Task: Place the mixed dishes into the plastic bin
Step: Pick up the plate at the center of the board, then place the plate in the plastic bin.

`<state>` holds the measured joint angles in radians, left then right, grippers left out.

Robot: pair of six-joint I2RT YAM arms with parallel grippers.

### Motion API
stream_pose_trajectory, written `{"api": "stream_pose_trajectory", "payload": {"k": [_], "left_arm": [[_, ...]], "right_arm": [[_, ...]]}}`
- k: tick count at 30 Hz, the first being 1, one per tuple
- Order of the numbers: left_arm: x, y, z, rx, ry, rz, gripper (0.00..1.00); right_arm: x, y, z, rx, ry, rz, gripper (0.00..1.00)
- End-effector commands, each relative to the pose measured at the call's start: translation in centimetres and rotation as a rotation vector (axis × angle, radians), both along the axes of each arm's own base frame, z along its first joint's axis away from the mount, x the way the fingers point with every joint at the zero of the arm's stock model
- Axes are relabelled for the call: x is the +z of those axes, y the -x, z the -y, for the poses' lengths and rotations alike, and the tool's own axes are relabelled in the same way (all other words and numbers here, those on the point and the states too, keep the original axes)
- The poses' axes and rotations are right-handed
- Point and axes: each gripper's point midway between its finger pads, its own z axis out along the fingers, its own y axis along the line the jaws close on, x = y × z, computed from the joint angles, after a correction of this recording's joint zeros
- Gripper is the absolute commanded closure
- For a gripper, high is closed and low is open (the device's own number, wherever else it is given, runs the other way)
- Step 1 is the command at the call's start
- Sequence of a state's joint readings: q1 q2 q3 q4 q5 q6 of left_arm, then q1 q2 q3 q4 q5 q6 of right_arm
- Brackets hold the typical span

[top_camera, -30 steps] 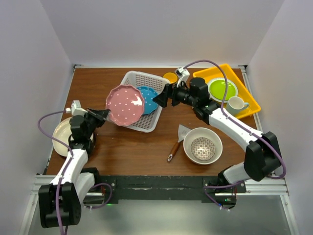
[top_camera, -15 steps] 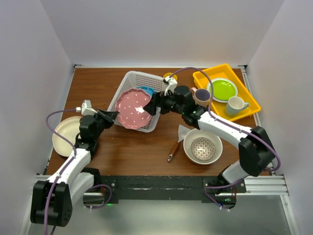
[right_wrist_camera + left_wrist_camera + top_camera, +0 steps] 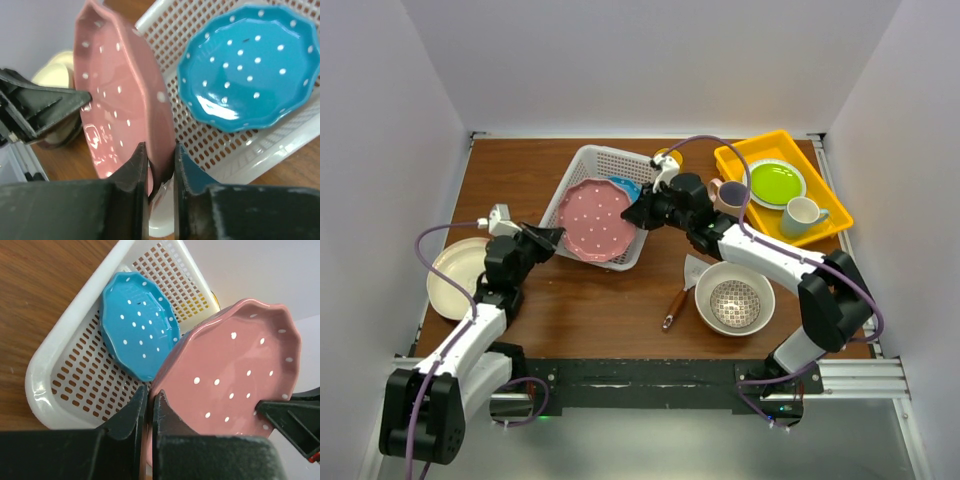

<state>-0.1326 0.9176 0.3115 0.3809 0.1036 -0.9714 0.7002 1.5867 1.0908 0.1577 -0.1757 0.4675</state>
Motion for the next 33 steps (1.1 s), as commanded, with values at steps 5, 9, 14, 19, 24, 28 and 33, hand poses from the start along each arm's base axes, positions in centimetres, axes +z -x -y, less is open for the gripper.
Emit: {"api": "stream_pose_trajectory", "payload": {"k": [5,9,14,19,24,28,33], "left_arm": [[8.5,-0.1,1.1,-0.069,0.012,0.300,0.79],[9.2,-0.1,0.9,-0.079,-0.074,0.314,0.49],[9.6,0.0,-0.2,-0.067,-0.236,0.300,0.21],[12.1,0.2,-3.4,0.042,-0.451,0.290,0.09],[14.7,1.9,-6.1,0.146,-0.587,0.316,0.02],[15.4,2.9,-7.6,0.185,-0.683,0.294,0.00],[14.6,3.7,-8.6,0.192,-0.775,0.256,0.00]], "right_arm": [[4.5,0.4,-1.6,0.129,-0.088,0.097,1.00],[5.5,-0.3,-1.4,0.140,-0.124,0.072,1.00],[6.1,-1.8,-0.7,0.134,-0.156,0.020,1.00],[7.3,-3.7,-0.3,0.135,-0.151,0.021,1.00],[7.3,-5.2,-0.5,0.127,-0.144,0.010,1.00],[7.0,-6.2,-1.2,0.120,-0.158,-0.015,1.00],[6.2,-8.1,-2.1,0.101,-0.151,-0.031,1.00]]}}
